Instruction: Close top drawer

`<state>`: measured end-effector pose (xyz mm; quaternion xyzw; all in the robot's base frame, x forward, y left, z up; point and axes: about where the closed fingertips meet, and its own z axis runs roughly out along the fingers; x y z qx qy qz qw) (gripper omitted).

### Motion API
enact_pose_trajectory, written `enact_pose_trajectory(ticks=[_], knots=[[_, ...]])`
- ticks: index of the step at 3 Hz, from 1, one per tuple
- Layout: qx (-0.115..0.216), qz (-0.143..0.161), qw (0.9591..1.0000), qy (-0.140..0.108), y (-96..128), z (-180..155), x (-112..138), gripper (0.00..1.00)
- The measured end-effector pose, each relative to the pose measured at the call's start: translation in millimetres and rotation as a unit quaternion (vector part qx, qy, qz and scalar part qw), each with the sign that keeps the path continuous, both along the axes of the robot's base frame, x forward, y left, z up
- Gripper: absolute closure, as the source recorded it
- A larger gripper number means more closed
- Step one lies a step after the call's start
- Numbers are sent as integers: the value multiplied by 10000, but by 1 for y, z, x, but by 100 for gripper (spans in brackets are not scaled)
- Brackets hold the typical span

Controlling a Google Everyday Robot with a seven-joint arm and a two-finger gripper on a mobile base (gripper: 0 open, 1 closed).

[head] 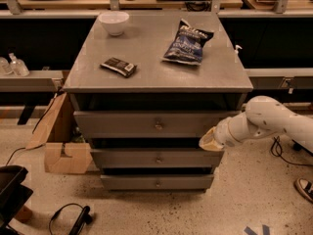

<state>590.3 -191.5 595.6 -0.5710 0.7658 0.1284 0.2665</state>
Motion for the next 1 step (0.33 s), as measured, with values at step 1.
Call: enact_pose_trajectory(ticks=[1], knots=[[0, 0, 10000, 0, 0, 0, 0, 100]])
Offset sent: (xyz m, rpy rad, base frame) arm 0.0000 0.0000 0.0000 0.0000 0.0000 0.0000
